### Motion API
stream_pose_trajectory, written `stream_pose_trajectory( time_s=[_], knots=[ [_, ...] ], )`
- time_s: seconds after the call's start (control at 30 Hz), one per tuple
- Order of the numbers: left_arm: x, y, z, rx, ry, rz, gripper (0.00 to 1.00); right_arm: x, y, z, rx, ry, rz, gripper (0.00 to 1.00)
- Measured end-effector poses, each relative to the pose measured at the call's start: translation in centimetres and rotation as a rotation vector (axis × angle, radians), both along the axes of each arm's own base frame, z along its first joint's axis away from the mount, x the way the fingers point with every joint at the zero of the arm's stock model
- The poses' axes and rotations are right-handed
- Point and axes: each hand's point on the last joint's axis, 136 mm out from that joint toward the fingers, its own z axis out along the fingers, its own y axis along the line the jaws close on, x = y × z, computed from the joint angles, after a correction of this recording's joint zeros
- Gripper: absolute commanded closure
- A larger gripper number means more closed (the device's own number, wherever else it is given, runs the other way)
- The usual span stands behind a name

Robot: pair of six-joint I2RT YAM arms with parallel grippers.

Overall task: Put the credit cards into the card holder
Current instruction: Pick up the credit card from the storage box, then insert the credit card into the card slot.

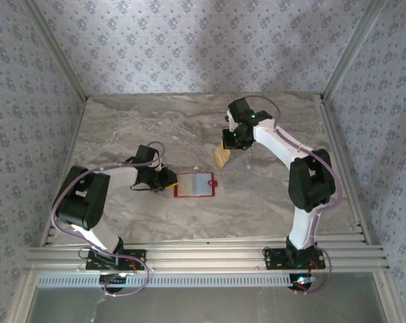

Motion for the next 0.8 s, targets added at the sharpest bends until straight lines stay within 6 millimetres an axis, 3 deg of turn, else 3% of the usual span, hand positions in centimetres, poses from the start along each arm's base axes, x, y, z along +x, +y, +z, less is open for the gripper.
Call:
stream_pose_trajectory(
  time_s=[0.23,0.37,0.57,0.67,0.8],
  knots=[
    [0.0,0.0,-0.1,0.0,0.002,0.0,0.78,-0.7,0.1,1.4,-0.071,-0.056,0.003,1.0],
    [0.0,0.0,-0.1,0.0,0.002,0.0,0.78,-1.6,1.1,3.2,-0.09,-0.115,0.025,1.0],
    [0.0,0.0,-0.1,0.0,0.002,0.0,0.78,-5.9,4.0,5.1,-0.023,-0.193,0.088,1.0],
    [0.0,0.0,-0.1,0.0,0.003,0.002,0.78,-8.0,5.4,3.6,0.087,-0.167,0.118,1.0],
    [0.0,0.0,-0.1,0.0,0.003,0.002,0.78,-10.3,6.5,-0.6,0.212,-0.06,0.127,1.0]
  ],
)
